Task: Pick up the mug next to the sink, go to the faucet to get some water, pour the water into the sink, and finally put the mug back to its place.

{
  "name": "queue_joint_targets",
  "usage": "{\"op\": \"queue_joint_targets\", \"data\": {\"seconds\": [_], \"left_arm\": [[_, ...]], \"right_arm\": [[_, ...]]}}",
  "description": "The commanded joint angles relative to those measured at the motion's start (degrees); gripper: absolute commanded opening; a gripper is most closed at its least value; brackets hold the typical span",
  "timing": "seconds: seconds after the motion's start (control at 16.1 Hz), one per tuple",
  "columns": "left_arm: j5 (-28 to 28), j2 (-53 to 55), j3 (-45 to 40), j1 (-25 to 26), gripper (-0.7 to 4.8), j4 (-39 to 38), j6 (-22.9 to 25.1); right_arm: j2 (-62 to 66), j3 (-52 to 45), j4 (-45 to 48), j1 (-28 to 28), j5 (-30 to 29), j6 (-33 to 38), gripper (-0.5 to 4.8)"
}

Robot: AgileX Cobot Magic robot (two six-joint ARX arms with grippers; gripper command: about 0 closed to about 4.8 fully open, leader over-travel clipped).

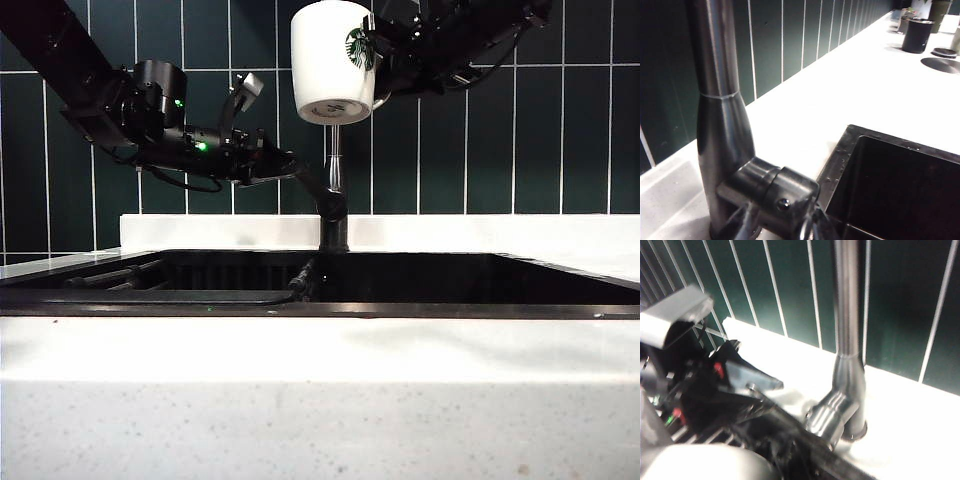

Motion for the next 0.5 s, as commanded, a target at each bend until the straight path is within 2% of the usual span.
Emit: {"op": "queue_joint_targets", "data": {"seconds": [0.06, 0.43, 0.5], "left_arm": [[-2.95, -0.15, 0.31, 0.24, 1.52, 0.76, 0.35], [-4.50, -0.15, 0.31, 0.24, 1.52, 0.79, 0.46], [-6.14, -0.15, 0.31, 0.24, 1.52, 0.81, 1.38]], "right_arm": [[-0.74, 0.55, 2.32, 0.11, -0.96, -0.96, 0.08], [-0.20, 0.55, 2.54, 0.11, -1.01, -1.31, 0.08], [-0.20, 0.55, 2.56, 0.11, -1.01, -1.33, 0.08]]}}
